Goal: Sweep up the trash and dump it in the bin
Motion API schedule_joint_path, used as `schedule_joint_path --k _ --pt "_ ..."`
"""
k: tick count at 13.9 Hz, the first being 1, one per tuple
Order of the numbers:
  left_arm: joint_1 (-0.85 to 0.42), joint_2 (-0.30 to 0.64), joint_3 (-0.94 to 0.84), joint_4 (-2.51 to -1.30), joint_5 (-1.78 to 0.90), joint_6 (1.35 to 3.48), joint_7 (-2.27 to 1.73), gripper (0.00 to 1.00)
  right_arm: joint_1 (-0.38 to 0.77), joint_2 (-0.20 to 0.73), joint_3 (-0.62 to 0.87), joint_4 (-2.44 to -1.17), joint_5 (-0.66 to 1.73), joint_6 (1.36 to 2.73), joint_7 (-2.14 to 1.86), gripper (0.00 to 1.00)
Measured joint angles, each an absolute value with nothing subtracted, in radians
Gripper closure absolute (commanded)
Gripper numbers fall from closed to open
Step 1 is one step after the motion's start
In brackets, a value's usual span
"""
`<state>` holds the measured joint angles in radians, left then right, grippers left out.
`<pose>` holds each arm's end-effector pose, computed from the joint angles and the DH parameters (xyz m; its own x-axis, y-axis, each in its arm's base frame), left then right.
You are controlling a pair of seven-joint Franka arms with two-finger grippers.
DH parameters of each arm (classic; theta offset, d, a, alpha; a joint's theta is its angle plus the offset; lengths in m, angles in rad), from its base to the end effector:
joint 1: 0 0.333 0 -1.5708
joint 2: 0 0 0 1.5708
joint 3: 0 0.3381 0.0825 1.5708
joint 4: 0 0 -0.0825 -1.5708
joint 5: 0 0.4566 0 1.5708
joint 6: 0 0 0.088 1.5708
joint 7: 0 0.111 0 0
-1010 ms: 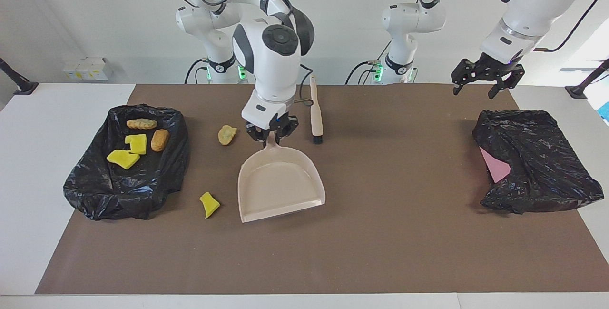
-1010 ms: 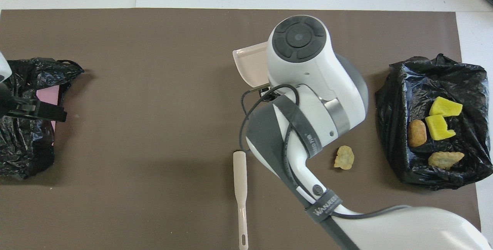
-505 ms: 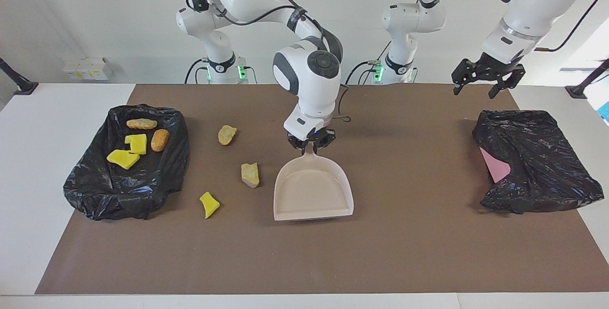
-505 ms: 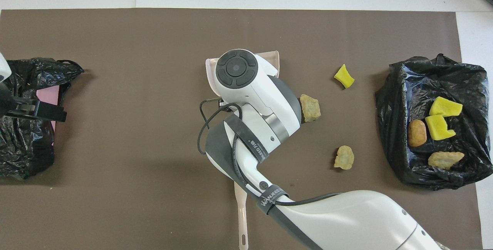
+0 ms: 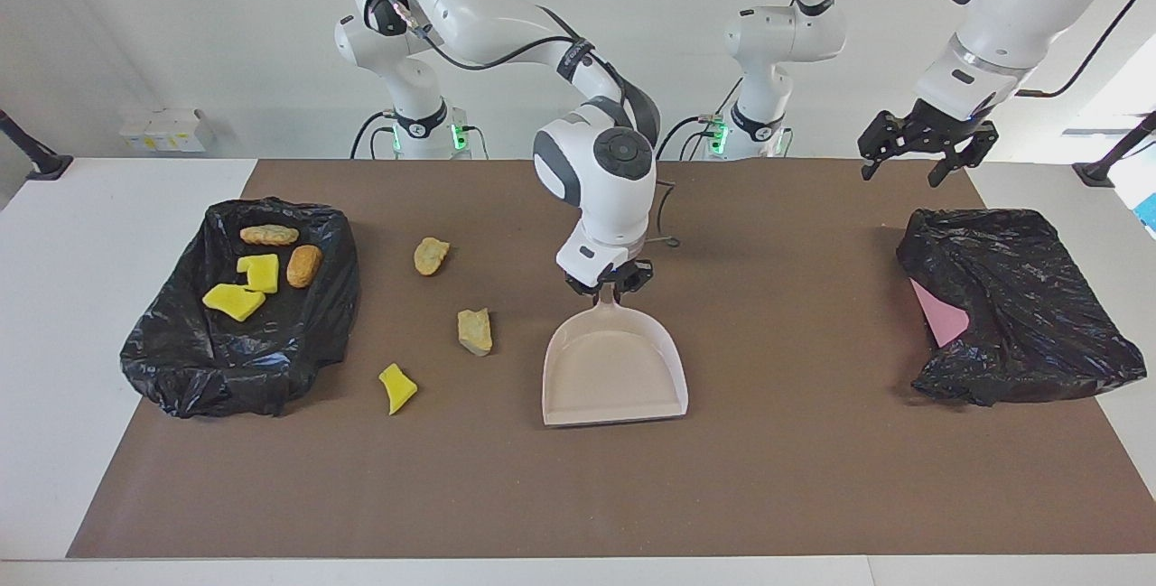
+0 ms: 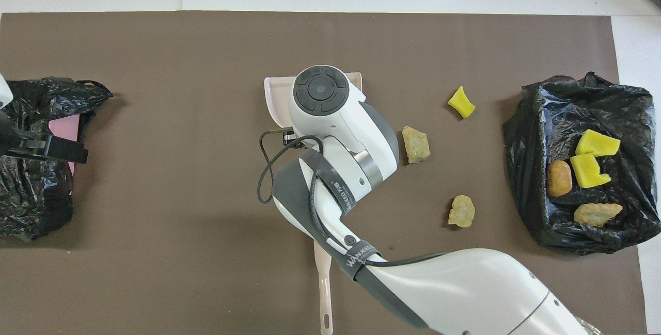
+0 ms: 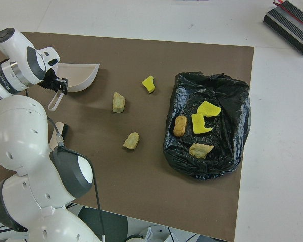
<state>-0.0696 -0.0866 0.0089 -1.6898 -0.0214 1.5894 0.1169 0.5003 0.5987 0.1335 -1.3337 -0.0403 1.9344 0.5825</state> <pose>0.5972 -0.0384 0.6325 0.9843 -0.1763 -0.0111 -0.1760 -0.9841 0.0236 0.6613 0.4556 0.3737 0.9990 0.0425 -0.0147 0.0420 -0.9985 -0.0350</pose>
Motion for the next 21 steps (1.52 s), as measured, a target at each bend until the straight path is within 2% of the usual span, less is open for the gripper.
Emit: schedule_joint_path --k 2,4,5,7,10,14,17,21 --pt "-0.069 -0.087 0.010 -1.690 -0.021 1.589 0.117 0.00 0.494 0.601 0.133 -1.339 -0.040 1.945 0.582 0.96" --pt "-0.069 -0.087 0.010 -1.690 -0.021 1.589 0.117 0.00 0.492 0.611 0.132 -1.345 -0.040 1.951 0.582 0.90" --pt "-0.069 -0.087 0.011 -1.690 -0.021 1.589 0.117 0.00 0.492 0.618 0.132 -1.347 -0.040 1.960 0.582 0.79" --pt "-0.069 -0.087 0.011 -1.690 -0.021 1.589 0.117 0.00 0.494 0.626 0.132 -1.349 -0.040 1.966 0.582 0.64" --pt "-0.069 -0.087 0.011 -1.690 -0.021 1.589 0.117 0.00 0.496 0.625 0.133 -1.348 -0.040 1.966 0.582 0.45" --pt "-0.069 -0.087 0.014 -1.690 -0.021 1.589 0.117 0.00 0.497 0.618 0.133 -1.347 -0.040 1.958 0.594 0.36" --pt "-0.069 -0.096 0.015 -1.689 -0.021 1.578 0.117 0.00 0.505 0.572 0.136 -1.355 -0.040 1.899 0.650 0.35" --pt "-0.072 -0.114 0.002 -1.689 -0.021 1.572 0.117 0.00 0.545 0.388 0.140 -1.544 -0.037 1.874 0.691 0.35"
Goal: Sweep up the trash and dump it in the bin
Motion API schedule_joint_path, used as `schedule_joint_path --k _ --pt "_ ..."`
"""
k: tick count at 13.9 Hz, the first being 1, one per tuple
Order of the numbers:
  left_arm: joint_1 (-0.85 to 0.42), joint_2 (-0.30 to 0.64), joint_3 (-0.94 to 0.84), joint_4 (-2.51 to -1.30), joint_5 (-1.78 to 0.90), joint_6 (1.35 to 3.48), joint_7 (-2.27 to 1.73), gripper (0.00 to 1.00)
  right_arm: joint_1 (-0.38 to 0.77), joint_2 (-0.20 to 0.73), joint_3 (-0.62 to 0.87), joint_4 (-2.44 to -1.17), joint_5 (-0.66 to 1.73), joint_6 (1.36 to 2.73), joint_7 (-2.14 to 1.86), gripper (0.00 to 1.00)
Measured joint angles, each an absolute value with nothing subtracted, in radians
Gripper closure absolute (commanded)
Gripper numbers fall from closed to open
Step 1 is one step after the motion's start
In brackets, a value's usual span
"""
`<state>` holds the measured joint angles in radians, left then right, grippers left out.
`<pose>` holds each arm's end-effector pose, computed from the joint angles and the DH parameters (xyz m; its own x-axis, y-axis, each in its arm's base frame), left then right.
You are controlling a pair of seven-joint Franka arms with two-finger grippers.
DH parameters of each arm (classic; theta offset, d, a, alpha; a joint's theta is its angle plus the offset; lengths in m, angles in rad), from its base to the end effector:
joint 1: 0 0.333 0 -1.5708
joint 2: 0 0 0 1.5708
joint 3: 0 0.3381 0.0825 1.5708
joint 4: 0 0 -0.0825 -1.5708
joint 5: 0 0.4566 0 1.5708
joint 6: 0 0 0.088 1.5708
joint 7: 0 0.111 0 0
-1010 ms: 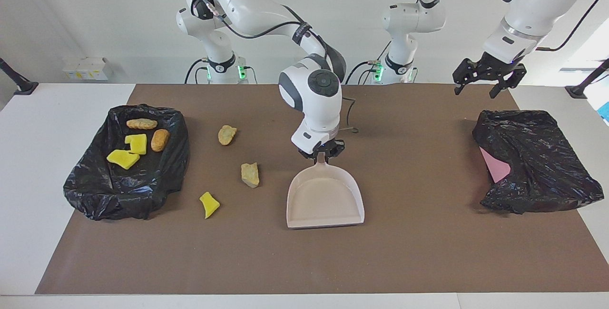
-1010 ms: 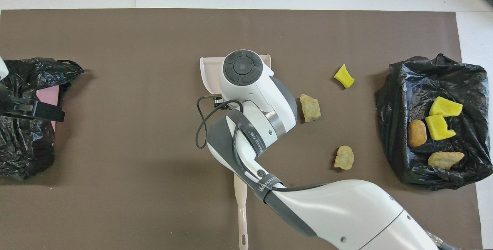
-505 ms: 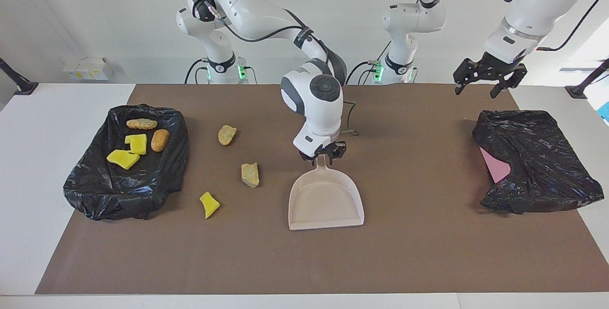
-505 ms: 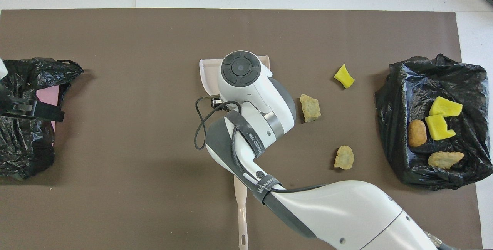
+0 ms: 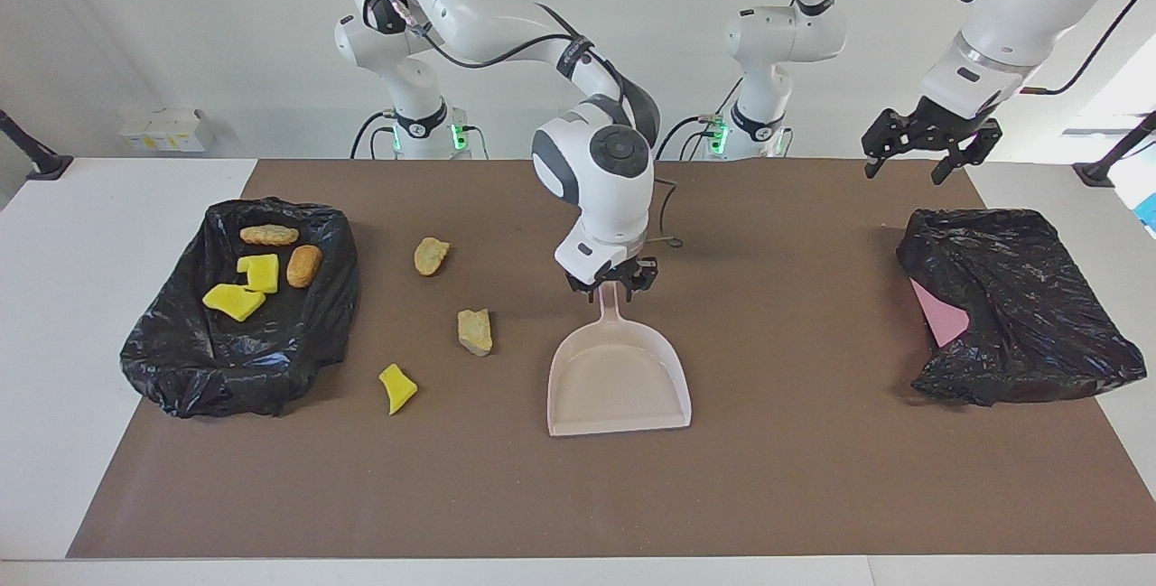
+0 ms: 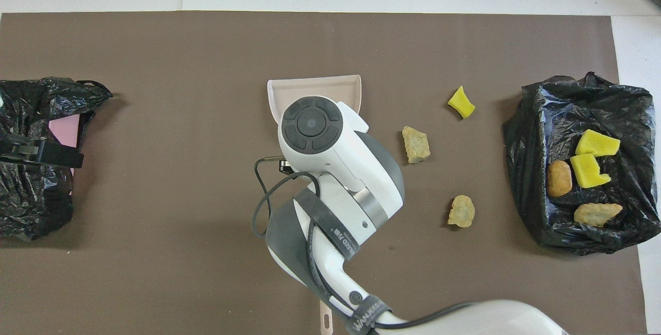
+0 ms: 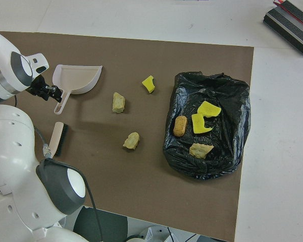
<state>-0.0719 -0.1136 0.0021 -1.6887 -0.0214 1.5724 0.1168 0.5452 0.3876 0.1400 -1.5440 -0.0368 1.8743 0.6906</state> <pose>0.5867 -0.0433 0.6476 0.9826 -0.1855 -0.0002 -0.1854 -0.9824 0.0218 0.5837 0.4577 0.4173 0.9986 -0.0028 -0.0528 -0.0018 -0.9998 0.0199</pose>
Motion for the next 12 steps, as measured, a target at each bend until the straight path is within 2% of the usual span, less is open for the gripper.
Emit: schedule_joint_path --k 3,5,10,12 --pt "-0.073 -0.113 -0.011 -1.689 -0.030 1.572 0.114 0.00 0.595 0.218 0.148 -1.750 0.025 1.870 0.701 0.35" --pt "-0.073 -0.109 -0.022 -1.689 -0.043 1.573 0.113 0.00 0.644 0.139 0.150 -1.868 0.064 1.870 0.716 0.35" --pt "-0.143 -0.045 -0.047 -1.692 -0.053 1.631 0.062 0.00 0.721 -0.009 0.151 -2.142 0.187 1.992 0.720 0.36" --pt "-0.205 -0.005 -0.050 -1.705 -0.053 1.704 -0.026 0.00 0.739 -0.026 0.151 -2.203 0.196 2.027 0.720 0.36"
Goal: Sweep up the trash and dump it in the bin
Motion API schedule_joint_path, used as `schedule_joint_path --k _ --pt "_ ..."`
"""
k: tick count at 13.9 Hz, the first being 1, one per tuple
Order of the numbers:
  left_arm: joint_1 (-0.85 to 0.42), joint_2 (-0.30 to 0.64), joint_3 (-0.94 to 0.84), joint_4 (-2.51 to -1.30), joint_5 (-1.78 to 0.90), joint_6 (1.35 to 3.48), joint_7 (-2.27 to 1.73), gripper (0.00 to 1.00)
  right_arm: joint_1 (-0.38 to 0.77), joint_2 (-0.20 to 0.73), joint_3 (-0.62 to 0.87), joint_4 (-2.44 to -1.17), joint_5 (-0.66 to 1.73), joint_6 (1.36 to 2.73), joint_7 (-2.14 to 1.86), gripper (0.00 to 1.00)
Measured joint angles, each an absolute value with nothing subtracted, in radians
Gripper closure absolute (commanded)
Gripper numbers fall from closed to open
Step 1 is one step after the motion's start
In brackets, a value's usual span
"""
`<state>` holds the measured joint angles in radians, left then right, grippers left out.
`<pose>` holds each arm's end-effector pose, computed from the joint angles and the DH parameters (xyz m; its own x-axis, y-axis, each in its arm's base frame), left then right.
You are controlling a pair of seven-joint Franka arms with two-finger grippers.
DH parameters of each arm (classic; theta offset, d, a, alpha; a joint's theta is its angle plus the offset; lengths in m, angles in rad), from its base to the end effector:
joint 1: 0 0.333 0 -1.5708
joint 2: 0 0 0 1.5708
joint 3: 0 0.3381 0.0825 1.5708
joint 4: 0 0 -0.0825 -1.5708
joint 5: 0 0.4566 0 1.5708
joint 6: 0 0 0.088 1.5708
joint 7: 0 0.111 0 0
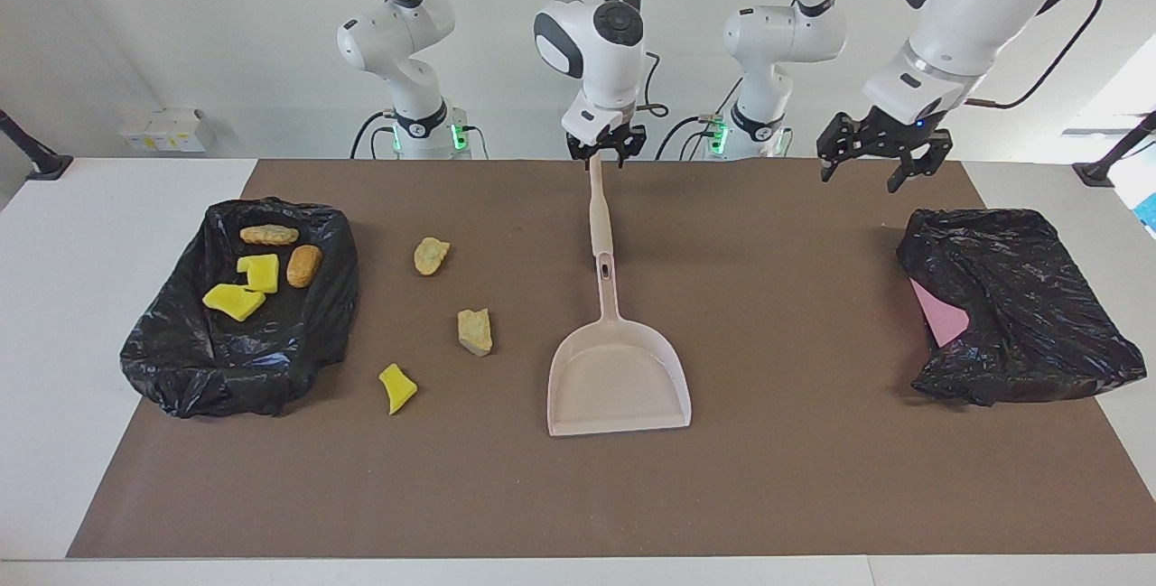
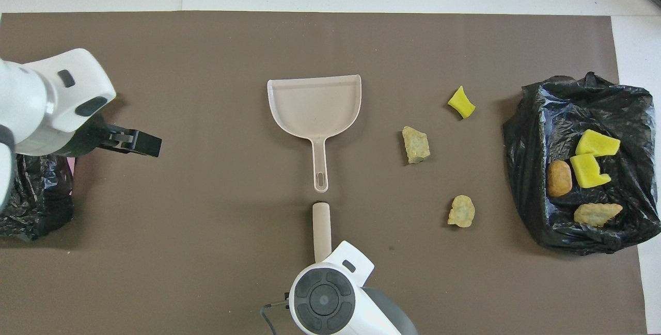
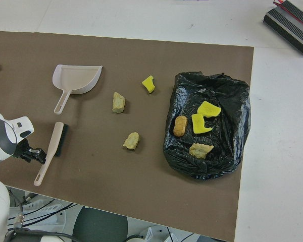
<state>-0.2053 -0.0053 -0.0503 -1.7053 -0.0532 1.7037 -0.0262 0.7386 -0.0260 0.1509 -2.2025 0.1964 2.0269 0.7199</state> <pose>0.6107 -0.1650 0.5840 0.9754 -0.2206 0.0021 -0.2204 -0.9740 0.0525 0.3479 0.4481 0.3589 0.9729 0.0692 -0.2205 0.0676 -0.9976 -0.0149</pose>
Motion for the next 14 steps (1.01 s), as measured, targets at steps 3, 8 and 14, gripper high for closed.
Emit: schedule_joint_path --k 3,8,14 --pt "-0.287 0.020 -0.054 -1.763 -0.053 1.829 -0.165 0.00 0.745 -0.019 0.151 -2.261 0.198 2.103 0.720 0.37" --pt "-0.402 0.099 -0.055 -1.806 -0.053 1.994 -0.342 0.00 0.757 0.002 0.151 -2.280 0.199 2.139 0.720 0.46" --pt "-0.558 0.256 -0.055 -1.808 -0.052 2.172 -0.511 0.00 0.780 0.012 0.150 -2.280 0.199 2.145 0.720 1.00"
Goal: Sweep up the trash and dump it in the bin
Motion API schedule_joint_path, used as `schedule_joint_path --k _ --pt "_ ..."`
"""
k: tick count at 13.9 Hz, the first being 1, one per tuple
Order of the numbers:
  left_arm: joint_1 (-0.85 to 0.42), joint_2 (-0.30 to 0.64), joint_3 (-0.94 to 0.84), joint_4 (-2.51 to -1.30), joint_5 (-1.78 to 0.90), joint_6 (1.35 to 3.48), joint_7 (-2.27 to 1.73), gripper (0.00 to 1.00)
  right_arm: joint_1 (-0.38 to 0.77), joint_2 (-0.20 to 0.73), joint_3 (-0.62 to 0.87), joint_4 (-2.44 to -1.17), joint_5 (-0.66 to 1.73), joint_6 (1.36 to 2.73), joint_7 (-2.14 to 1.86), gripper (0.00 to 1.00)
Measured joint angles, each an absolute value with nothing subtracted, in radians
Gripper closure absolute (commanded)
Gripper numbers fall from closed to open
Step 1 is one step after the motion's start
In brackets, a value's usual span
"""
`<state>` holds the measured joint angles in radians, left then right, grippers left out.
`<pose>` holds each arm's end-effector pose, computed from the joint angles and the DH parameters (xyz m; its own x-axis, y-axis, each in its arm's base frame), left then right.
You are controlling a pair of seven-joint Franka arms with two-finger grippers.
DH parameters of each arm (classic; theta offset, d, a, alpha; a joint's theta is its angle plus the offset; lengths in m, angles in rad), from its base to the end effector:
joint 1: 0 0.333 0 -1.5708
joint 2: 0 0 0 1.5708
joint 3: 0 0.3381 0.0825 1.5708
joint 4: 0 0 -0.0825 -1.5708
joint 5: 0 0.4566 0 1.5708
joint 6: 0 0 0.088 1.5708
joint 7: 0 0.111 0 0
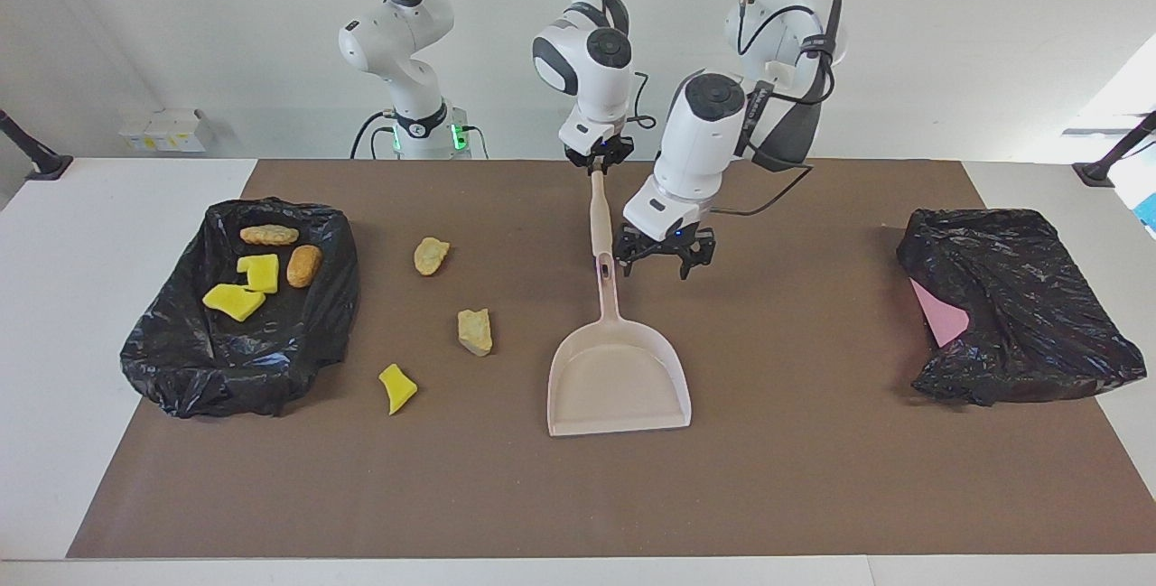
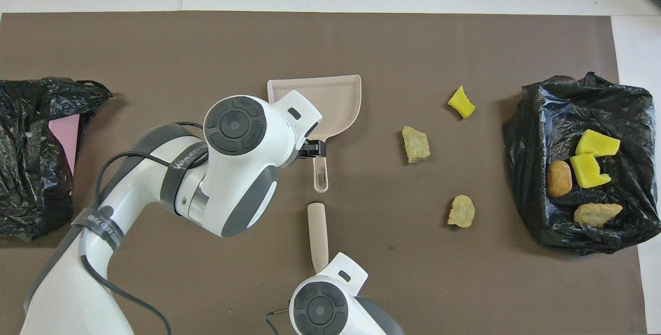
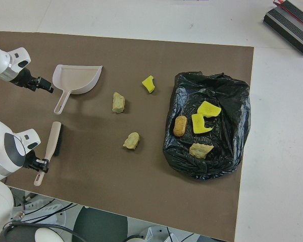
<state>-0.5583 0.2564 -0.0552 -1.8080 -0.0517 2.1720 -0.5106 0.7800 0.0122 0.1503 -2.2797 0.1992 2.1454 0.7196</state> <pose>0.5774 -0.4066 0.3949 0.9955 -0.0698 0.0640 -0.0763 -0.9916 0.1040 0.3247 0.4508 0.3087 0.9725 0.0891 -0.2151 0.0887 -0.9960 -0.0116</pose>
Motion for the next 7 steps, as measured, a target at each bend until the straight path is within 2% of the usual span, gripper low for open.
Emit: schedule_joint_path --k 4,6,7 --pt "-0.577 0.292 -0.054 -1.808 -0.051 2.219 -0.528 0.00 0.778 0.002 0.145 -2.277 0.199 2.141 0.766 1.00" --pt "-0.602 0.319 -0.054 -1.809 -0.042 2.243 -0.547 0.00 0.776 -0.043 0.139 -2.273 0.199 2.099 0.817 1.00" --pt "-0.612 0.334 -0.054 -1.809 -0.039 2.255 -0.556 0.09 0.766 -0.075 0.137 -2.272 0.198 2.057 0.831 1.00"
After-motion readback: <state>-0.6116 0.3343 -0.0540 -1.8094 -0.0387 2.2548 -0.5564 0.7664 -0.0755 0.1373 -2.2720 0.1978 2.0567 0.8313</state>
